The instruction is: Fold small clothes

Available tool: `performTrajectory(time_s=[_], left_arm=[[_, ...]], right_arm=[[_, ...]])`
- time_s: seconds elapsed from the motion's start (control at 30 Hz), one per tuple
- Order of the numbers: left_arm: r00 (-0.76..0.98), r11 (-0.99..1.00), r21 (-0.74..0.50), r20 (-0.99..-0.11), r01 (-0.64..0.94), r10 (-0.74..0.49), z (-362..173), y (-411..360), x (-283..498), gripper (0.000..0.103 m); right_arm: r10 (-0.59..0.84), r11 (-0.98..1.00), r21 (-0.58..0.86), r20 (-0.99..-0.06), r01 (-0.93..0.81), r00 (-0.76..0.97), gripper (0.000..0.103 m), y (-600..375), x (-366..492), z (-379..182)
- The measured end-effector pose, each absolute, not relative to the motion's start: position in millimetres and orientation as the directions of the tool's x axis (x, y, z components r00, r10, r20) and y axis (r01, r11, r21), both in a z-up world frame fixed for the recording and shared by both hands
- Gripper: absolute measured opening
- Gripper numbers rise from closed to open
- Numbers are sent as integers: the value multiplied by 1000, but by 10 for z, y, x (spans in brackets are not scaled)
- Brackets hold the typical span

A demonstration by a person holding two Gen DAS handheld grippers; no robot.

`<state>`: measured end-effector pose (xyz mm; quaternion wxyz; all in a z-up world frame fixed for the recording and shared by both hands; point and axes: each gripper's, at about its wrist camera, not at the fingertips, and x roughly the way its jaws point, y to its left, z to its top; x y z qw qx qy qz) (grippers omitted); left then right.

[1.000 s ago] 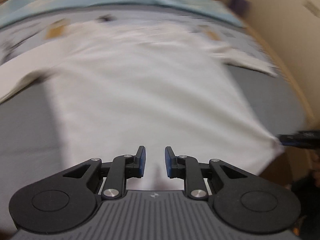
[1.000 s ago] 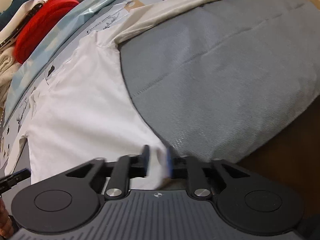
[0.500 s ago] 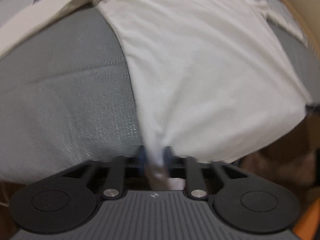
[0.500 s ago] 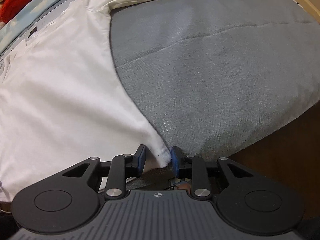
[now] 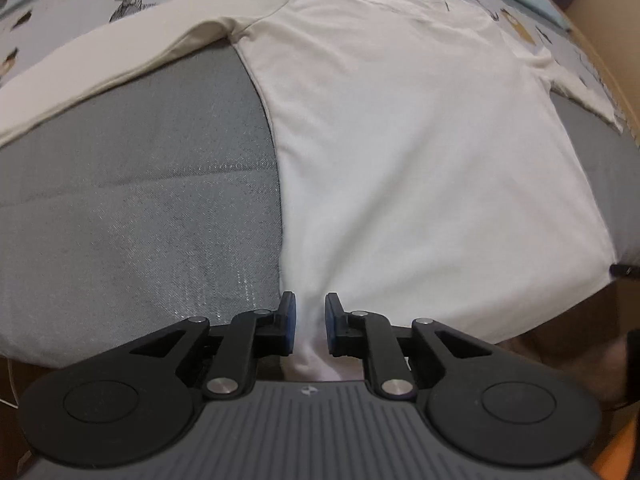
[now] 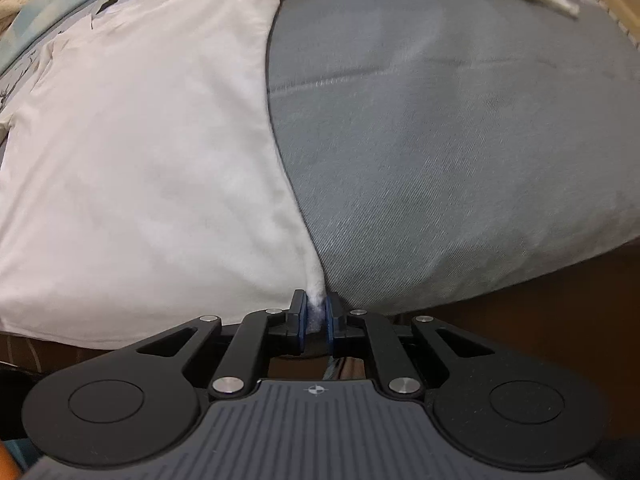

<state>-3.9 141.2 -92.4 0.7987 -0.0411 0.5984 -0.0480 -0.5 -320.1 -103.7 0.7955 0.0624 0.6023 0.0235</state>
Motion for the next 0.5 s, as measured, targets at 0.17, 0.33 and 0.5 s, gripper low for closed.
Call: performTrajectory(time_s=[0.17,0.33,0.5], left_arm=[[234,998,-30,-971,47,-40,-1032,1316,-26,16],[303,994,-101,-946,47,-111,-864,1284,-49,16],[227,992,-32,-972,125,-60,-1011,1106,-126,16]], right_arm=[[87,993,105,-951,45,297,9,-3220,11,-1026],[129,975,203,-847,90,516,16,-3375,19,-711],[216,966,255,-890,46,402,28,-3267,124,-962]])
